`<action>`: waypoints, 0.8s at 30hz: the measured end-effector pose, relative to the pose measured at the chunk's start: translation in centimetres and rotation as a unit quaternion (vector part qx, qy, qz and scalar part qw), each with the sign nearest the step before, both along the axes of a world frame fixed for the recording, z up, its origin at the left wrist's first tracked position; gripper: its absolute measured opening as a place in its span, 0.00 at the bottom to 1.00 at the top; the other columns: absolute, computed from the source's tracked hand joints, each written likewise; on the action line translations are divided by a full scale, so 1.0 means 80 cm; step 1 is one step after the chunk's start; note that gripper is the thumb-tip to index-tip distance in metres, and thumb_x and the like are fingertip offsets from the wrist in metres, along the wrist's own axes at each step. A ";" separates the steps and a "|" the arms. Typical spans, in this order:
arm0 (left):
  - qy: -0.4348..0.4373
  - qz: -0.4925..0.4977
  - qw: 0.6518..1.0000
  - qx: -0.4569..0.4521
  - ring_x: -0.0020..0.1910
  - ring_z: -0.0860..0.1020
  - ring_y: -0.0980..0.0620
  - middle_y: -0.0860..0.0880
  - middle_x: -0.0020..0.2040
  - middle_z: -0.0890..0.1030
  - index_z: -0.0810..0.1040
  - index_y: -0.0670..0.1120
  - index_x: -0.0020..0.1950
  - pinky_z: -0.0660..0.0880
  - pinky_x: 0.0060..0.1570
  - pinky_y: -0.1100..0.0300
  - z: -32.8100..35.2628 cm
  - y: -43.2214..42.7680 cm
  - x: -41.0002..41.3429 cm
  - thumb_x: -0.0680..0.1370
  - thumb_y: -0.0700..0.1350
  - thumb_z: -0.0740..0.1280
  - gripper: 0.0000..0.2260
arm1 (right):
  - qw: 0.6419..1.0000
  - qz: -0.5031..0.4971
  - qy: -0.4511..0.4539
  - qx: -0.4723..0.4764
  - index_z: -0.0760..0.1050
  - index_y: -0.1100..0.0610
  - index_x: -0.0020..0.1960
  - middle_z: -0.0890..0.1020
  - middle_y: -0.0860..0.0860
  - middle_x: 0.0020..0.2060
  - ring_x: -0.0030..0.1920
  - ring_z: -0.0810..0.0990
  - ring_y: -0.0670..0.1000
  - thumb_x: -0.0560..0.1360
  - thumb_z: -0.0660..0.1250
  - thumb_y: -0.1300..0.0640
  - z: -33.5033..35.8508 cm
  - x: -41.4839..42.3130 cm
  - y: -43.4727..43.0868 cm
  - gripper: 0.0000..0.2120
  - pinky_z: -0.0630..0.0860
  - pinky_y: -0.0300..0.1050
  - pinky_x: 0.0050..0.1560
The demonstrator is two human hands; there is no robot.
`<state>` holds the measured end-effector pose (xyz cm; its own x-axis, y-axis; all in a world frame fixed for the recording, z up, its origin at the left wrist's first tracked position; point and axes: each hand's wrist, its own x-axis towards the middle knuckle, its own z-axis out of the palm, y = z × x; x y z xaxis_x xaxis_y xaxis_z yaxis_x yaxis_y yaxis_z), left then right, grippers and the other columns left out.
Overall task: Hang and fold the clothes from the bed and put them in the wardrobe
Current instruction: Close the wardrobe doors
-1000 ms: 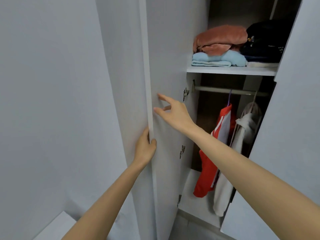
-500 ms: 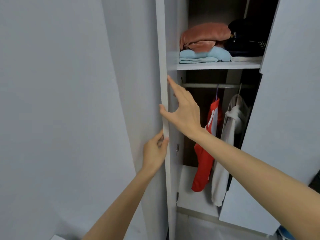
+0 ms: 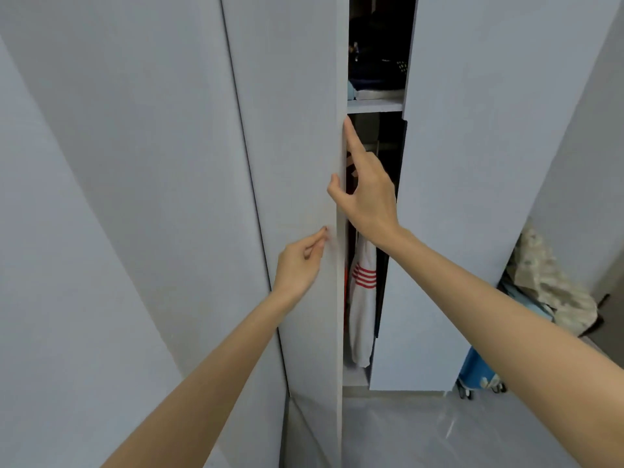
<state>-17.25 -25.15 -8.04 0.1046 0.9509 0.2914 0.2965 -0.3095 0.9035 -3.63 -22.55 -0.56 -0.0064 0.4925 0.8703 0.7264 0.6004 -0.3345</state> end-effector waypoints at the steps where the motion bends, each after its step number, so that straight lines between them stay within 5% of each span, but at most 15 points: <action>1: 0.015 -0.009 1.000 0.001 0.63 0.75 0.56 0.52 0.65 0.77 0.72 0.50 0.69 0.71 0.64 0.61 0.002 0.009 0.010 0.82 0.46 0.59 0.15 | 1.000 -0.006 0.006 0.002 0.55 0.57 0.77 0.77 0.44 0.52 0.47 0.71 0.42 0.74 0.64 0.58 -0.001 0.014 0.006 0.34 0.72 0.37 0.49; 4: 0.103 0.004 0.994 0.022 0.68 0.70 0.52 0.49 0.70 0.72 0.65 0.49 0.74 0.65 0.64 0.65 0.004 0.047 0.041 0.83 0.43 0.56 0.19 | 1.000 -0.026 0.012 0.002 0.57 0.56 0.77 0.69 0.49 0.71 0.67 0.70 0.47 0.76 0.62 0.60 -0.002 0.058 0.027 0.31 0.71 0.50 0.64; 8: 0.211 0.021 0.976 0.059 0.77 0.50 0.47 0.47 0.79 0.46 0.45 0.56 0.78 0.55 0.72 0.52 0.003 0.104 0.087 0.81 0.46 0.61 0.32 | 0.995 -0.081 0.038 -0.031 0.60 0.51 0.76 0.63 0.50 0.75 0.71 0.65 0.50 0.78 0.62 0.59 0.000 0.118 0.071 0.28 0.64 0.48 0.70; 13: 0.271 0.029 0.956 0.108 0.75 0.34 0.38 0.52 0.75 0.27 0.32 0.65 0.72 0.55 0.70 0.39 0.008 0.179 0.136 0.76 0.49 0.70 0.46 | 0.990 -0.081 0.068 -0.091 0.63 0.43 0.74 0.56 0.50 0.77 0.75 0.55 0.52 0.77 0.66 0.55 0.012 0.178 0.129 0.28 0.59 0.53 0.74; 20: 0.300 0.083 0.942 0.125 0.71 0.27 0.35 0.48 0.70 0.21 0.25 0.61 0.70 0.44 0.67 0.29 -0.004 0.253 0.191 0.71 0.53 0.74 0.55 | 0.990 -0.058 0.089 -0.093 0.66 0.40 0.72 0.61 0.49 0.74 0.71 0.59 0.51 0.74 0.70 0.53 0.012 0.223 0.206 0.29 0.61 0.41 0.66; 24: 0.305 0.114 0.937 0.126 0.70 0.26 0.35 0.47 0.71 0.21 0.26 0.60 0.71 0.42 0.67 0.28 -0.006 0.286 0.210 0.72 0.53 0.73 0.53 | 0.985 -0.064 0.140 -0.085 0.66 0.41 0.69 0.69 0.45 0.60 0.58 0.68 0.46 0.72 0.71 0.51 0.011 0.232 0.246 0.28 0.69 0.36 0.51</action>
<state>-0.41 -2.30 -8.49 0.1275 0.8777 0.4620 0.8179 -0.3565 0.4516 14.96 -2.87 0.34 0.2924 0.6127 0.7342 0.6576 0.4286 -0.6196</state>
